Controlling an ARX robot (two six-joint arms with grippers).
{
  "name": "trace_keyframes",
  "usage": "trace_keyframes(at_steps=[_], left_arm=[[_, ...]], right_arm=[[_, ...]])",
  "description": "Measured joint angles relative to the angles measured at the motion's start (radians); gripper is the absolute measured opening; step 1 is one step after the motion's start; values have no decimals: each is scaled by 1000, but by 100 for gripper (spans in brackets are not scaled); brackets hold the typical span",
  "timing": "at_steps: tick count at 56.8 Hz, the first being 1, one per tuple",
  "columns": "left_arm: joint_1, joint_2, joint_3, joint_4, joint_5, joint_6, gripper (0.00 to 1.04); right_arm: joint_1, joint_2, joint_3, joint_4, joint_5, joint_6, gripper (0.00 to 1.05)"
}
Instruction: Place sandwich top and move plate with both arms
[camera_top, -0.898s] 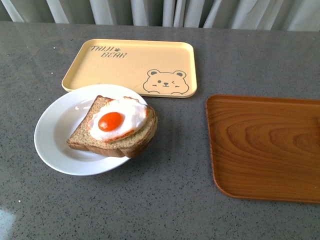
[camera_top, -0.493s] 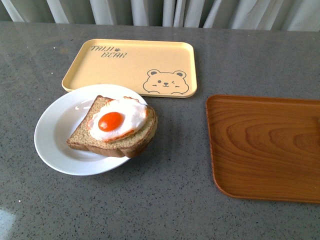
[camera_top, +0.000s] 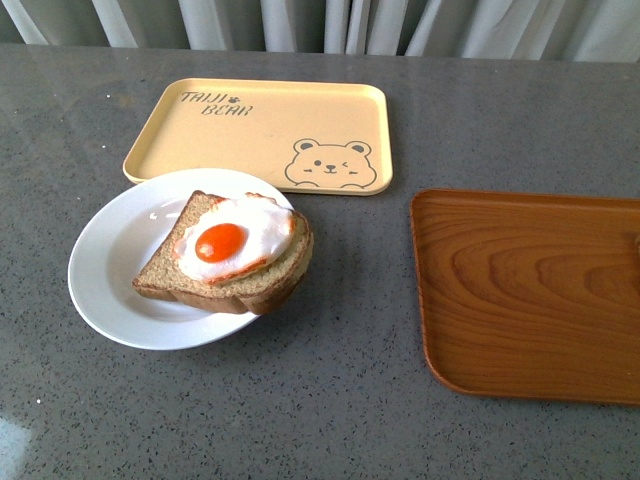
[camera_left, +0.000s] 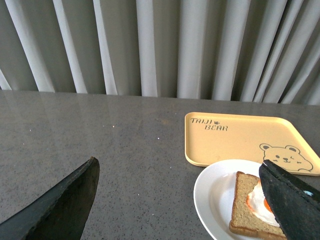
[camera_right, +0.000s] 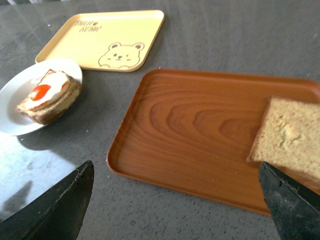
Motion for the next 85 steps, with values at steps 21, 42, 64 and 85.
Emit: trace_keyframes(at_steps=[21, 42, 64, 85], left_arm=[[0, 0, 0, 0, 0, 0, 96], [0, 0, 0, 0, 0, 0, 96], [0, 0, 0, 0, 0, 0, 96], [0, 0, 0, 0, 0, 0, 96]], right_arm=[[-410, 769, 265, 249, -166, -186, 96], [-544, 1284, 499, 248, -104, -228, 96], [-477, 1423, 533, 317, -84, -158, 96], [-439, 1449, 532, 362, -75, -95, 57]])
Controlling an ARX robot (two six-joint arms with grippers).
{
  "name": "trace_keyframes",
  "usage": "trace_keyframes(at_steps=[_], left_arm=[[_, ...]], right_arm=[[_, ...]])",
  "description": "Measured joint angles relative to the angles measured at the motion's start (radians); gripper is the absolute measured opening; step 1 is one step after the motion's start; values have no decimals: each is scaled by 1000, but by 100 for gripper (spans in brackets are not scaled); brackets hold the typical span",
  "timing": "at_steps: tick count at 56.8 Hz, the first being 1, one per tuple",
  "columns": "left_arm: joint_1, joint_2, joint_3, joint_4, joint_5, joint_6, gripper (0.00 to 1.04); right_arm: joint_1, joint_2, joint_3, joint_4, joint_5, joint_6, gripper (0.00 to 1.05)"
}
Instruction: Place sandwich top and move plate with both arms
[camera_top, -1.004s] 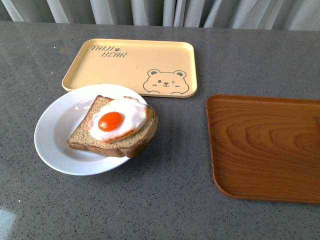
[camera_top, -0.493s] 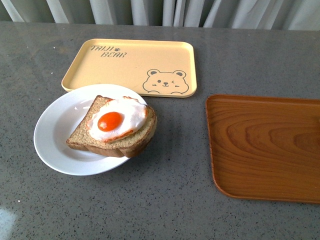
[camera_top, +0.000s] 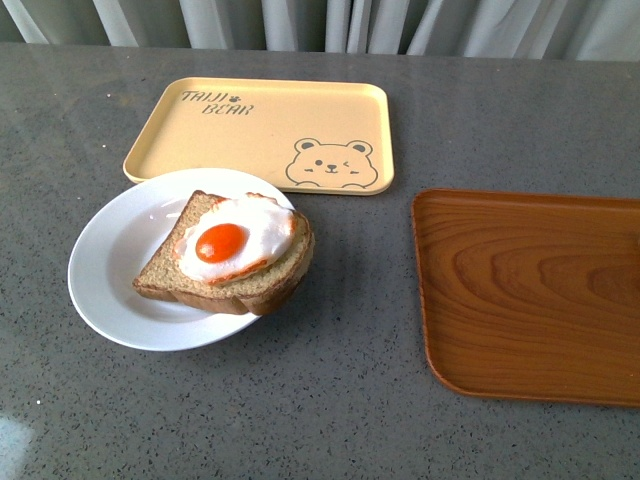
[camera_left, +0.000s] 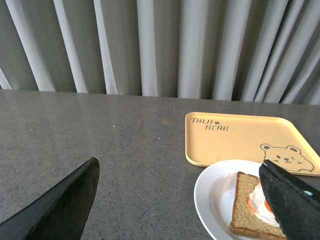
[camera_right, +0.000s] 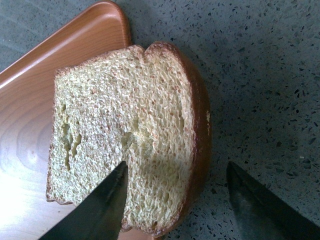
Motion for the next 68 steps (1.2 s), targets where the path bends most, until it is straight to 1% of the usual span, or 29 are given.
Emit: trace_keyframes(at_steps=[9, 13, 14, 16, 19, 29, 38, 44, 48, 52, 59, 61, 64, 66, 68], left_arm=[[0, 0, 0, 0, 0, 0, 96], [0, 0, 0, 0, 0, 0, 96], [0, 0, 0, 0, 0, 0, 96], [0, 0, 0, 0, 0, 0, 96], [0, 0, 0, 0, 0, 0, 96], [0, 0, 0, 0, 0, 0, 96], [0, 0, 0, 0, 0, 0, 96], [0, 0, 0, 0, 0, 0, 96], [0, 0, 0, 0, 0, 0, 96], [0, 0, 0, 0, 0, 0, 96], [0, 0, 0, 0, 0, 0, 96], [0, 0, 0, 0, 0, 0, 96], [0, 0, 0, 0, 0, 0, 96], [0, 0, 0, 0, 0, 0, 96], [0, 0, 0, 0, 0, 0, 96]], right_arm=[[0, 7, 0, -2, 1, 9, 34], [-4, 6, 4, -16, -9, 26, 19], [-5, 6, 5, -19, -12, 26, 17], [-7, 0, 6, -31, -19, 33, 9], [-9, -13, 6, -50, -28, 37, 2], [-14, -80, 7, -125, -80, 55, 2], [-13, -180, 10, -192, -153, 91, 2], [8, -271, 8, -221, -206, 148, 2], [48, -335, -3, -208, -225, 202, 2], [111, -394, -27, -152, -220, 272, 2], [280, -454, -84, -13, -173, 436, 2], [347, -457, -98, 44, -148, 494, 2], [414, -455, -111, 106, -116, 546, 2], [484, -446, -121, 165, -82, 612, 2], [536, -434, -125, 209, -54, 653, 2]])
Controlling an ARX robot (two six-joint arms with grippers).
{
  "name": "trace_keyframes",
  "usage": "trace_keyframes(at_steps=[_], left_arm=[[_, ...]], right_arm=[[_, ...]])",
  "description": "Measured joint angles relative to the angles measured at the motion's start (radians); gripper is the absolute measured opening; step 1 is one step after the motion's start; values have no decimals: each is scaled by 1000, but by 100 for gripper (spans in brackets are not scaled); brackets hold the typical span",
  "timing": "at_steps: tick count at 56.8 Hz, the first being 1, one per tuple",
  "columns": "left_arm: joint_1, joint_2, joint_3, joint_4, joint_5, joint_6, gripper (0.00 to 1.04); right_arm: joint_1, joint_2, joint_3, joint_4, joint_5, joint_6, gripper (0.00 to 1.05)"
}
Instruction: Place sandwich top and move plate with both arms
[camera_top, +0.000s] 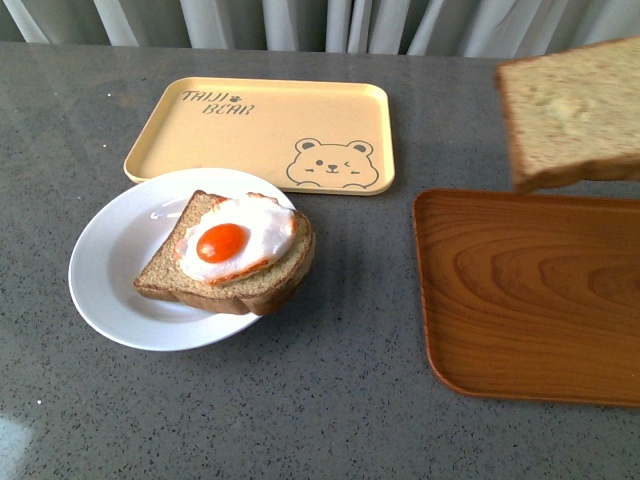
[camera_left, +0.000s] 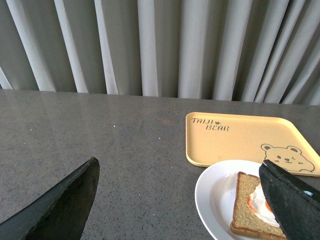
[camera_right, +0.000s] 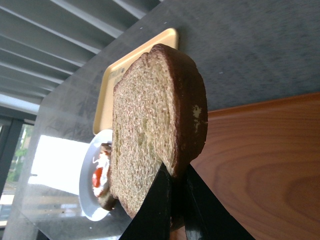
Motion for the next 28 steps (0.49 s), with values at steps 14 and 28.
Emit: trace_keyframes(at_steps=[14, 28], left_arm=[[0, 0, 0, 0, 0, 0, 96], [0, 0, 0, 0, 0, 0, 96]], right_arm=[[399, 156, 14, 275, 225, 303, 2], [652, 280, 83, 373, 415, 387, 2]])
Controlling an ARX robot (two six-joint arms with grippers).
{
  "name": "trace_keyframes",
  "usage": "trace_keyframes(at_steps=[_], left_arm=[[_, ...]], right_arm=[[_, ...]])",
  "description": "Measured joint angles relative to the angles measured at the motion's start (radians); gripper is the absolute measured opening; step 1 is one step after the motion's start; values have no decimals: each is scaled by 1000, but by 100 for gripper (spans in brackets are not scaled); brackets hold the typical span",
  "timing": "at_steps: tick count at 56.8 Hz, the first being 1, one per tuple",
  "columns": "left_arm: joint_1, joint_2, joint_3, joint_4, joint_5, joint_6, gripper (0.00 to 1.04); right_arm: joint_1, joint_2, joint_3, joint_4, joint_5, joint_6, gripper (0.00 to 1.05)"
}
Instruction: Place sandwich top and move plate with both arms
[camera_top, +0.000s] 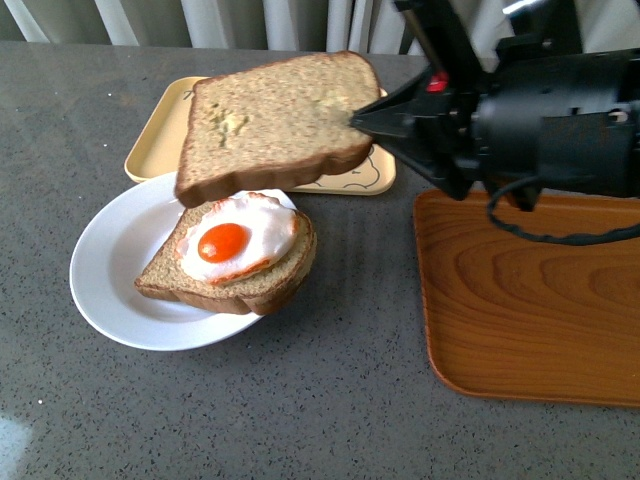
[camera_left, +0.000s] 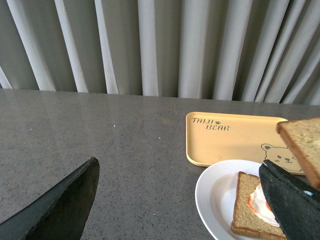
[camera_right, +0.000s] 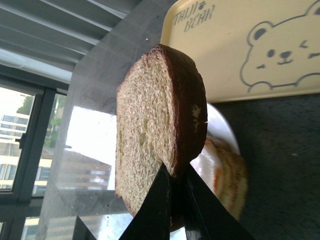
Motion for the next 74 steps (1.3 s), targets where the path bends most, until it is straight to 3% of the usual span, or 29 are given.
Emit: trace_keyframes(at_steps=[12, 29, 72, 74], left_arm=[[0, 0, 0, 0, 0, 0, 96], [0, 0, 0, 0, 0, 0, 96], [0, 0, 0, 0, 0, 0, 96], [0, 0, 0, 0, 0, 0, 96]], right_arm=[[127, 92, 71, 15, 126, 34, 2], [192, 181, 90, 14, 257, 101, 2], [248, 182, 10, 34, 348, 115, 2], [249, 181, 6, 35, 349, 115, 9]])
